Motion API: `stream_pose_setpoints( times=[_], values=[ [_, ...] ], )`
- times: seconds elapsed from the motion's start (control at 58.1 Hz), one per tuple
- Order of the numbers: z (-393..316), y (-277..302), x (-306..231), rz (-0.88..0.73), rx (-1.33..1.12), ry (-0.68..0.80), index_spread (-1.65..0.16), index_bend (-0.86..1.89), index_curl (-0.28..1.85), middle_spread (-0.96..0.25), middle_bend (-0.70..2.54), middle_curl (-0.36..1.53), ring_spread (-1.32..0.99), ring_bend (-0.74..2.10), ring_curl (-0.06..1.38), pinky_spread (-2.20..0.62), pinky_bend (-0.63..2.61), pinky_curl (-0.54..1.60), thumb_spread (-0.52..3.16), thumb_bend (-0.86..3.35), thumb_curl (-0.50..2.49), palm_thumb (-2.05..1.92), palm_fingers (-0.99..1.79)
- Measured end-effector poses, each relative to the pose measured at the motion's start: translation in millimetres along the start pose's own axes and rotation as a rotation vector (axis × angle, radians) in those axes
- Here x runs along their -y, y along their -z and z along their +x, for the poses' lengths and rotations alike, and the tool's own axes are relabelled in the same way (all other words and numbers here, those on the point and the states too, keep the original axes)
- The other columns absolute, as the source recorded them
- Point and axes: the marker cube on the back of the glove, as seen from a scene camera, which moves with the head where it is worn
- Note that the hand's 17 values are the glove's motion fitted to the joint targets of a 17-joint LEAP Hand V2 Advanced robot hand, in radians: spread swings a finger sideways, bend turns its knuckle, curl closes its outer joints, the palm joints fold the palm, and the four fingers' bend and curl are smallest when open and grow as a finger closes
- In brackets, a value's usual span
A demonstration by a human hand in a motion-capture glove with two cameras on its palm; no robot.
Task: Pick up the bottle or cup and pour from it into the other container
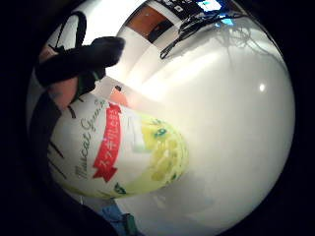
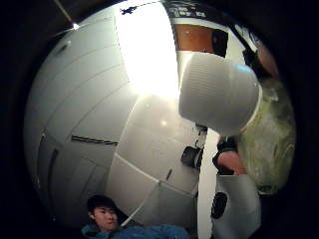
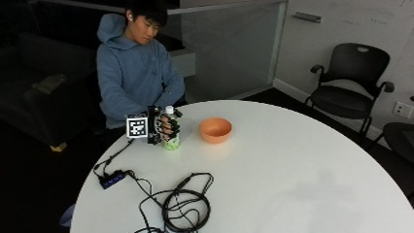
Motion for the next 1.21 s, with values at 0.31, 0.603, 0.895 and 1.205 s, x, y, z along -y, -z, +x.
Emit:
stream_pose_setpoints(
  times=[0.31, 0.603, 0.895, 1.205],
  values=[
    [-41.9, -42.9, 28.1, -0.278, -0.372, 0.091, -0.1, 0.13, 0.33, -0.02, 0.3, 0.45, -0.14, 0.51, 0.41, -0.07, 0.53, 0.33, 0.36, -0.03, 0.62, 1.1, 1.1],
    [-72.1, -99.2, 56.3, -0.627, -0.988, 0.16, -0.1, 0.14, 0.35, -0.01, 0.29, 0.49, -0.16, 0.49, 0.45, -0.12, 0.55, 0.36, 0.25, -0.04, 0.66, 1.08, 1.14],
    [-86.2, -143.7, 75.1, -0.794, -1.589, 0.175, -0.1, 0.15, 0.38, -0.01, 0.29, 0.51, -0.16, 0.48, 0.47, -0.13, 0.54, 0.37, 0.21, -0.04, 0.68, 1.06, 1.16],
    [-87.5, -191.5, 64.2, -0.843, -2.174, 0.398, -0.11, 0.15, 0.39, -0.02, 0.27, 0.51, -0.17, 0.48, 0.48, -0.15, 0.54, 0.38, 0.21, -0.04, 0.69, 1.04, 1.16]
  ],
)
